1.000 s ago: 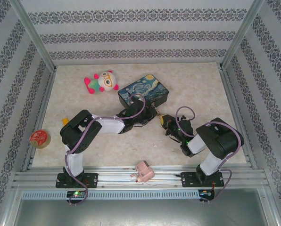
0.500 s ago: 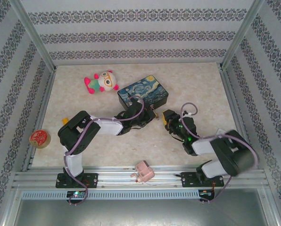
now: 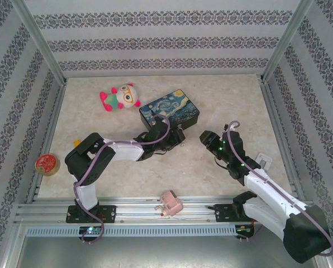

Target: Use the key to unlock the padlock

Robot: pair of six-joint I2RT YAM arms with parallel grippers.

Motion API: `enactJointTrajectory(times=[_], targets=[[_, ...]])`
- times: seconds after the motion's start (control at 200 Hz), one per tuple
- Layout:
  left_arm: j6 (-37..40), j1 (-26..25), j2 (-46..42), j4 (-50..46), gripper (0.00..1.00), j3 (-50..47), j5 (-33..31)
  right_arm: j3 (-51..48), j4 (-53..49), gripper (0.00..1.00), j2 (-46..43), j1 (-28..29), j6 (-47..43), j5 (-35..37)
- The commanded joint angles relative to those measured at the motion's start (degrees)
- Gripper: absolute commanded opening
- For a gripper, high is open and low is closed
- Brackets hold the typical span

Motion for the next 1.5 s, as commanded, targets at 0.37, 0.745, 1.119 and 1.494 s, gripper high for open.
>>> enactJointTrajectory(times=[0.37,0.745,1.119,1.494], targets=[[16.7,0.4,-8.8,-23.5,0.71,5.3,-12.1,5.8,-5.7,0.39,13.3,8.6,-19.7,5.2],[18.7,-0.8,4.1,-18.9,0.62,11.4,-6.3,8.2,-10.1,0.37,15.7,9.2,-20.4,10.4],[23.3,-5.4,-0.4,-19.9,0.59,9.1,-15.3,6.0,-13.0,0.41,9.2,4.9,-19.6,10.0],[24.9,-5.2,8.9,-26.3,0.66,20.5,-19.5,7.2,-20.4,0.55,3.9,2.0,-20.6,12.9]])
